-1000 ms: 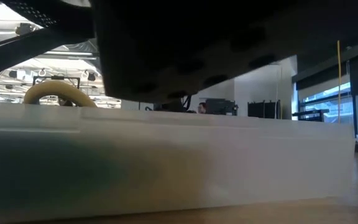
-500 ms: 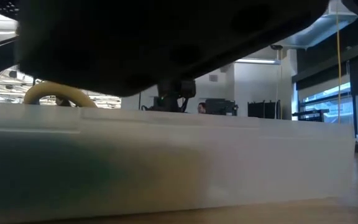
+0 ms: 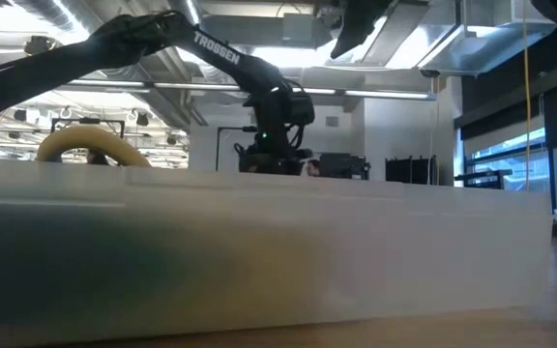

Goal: Pack school essentials
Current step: Put the blue eraser into the pink supply box

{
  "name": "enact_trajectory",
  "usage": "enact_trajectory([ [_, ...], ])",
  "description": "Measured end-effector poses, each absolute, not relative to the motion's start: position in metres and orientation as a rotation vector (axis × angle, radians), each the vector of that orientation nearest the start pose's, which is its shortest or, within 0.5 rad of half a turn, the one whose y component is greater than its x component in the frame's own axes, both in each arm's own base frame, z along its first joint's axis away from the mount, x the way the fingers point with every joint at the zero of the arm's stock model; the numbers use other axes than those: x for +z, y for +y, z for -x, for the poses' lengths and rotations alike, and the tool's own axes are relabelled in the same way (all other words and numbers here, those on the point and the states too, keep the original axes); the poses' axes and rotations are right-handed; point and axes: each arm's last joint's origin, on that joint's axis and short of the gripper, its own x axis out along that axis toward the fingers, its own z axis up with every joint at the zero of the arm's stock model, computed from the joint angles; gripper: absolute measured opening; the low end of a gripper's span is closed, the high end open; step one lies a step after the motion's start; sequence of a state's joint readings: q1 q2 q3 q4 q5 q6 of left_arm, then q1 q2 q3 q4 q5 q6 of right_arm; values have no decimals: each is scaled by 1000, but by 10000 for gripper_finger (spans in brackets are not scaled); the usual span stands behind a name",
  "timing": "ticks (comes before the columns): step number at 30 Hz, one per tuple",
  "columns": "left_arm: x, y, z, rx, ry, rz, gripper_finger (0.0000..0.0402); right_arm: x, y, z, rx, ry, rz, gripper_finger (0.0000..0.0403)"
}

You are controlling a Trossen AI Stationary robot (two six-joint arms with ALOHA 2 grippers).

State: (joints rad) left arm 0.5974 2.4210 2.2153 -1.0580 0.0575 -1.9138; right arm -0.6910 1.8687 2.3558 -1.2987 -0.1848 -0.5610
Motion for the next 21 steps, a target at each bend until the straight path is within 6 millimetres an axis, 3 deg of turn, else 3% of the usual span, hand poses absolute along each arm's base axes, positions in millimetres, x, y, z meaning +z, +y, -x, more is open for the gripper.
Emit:
enact_trajectory([
  [13, 158, 277, -413, 1558, 392, 2178, 175, 454, -220, -275, -253, 842, 177, 123],
  [21, 150, 279, -408, 1609, 358, 2229, 175, 454, -220, -275, -252, 842, 177, 123],
])
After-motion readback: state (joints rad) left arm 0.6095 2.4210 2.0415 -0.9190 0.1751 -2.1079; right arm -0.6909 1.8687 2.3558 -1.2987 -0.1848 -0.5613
